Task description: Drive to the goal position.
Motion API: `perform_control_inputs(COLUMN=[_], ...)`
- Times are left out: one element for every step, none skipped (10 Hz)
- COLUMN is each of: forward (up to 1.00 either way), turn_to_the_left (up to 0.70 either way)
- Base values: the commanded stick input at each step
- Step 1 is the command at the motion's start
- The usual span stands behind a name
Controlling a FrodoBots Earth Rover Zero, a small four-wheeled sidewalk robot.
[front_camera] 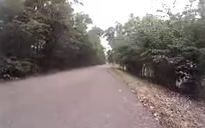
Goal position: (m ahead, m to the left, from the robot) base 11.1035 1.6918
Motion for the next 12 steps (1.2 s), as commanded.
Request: perform_control_inputs(forward=[0.7,0.7,0.7,0.7,0.7,0.7,0.7,0.7,0.7,0.7,0.7,0.7], turn_to_the_left=[0.0,-0.14,-0.3,-0.35,-0.29,-0.1,0.0,0.0,0.0,0.0,0.0,0.0])
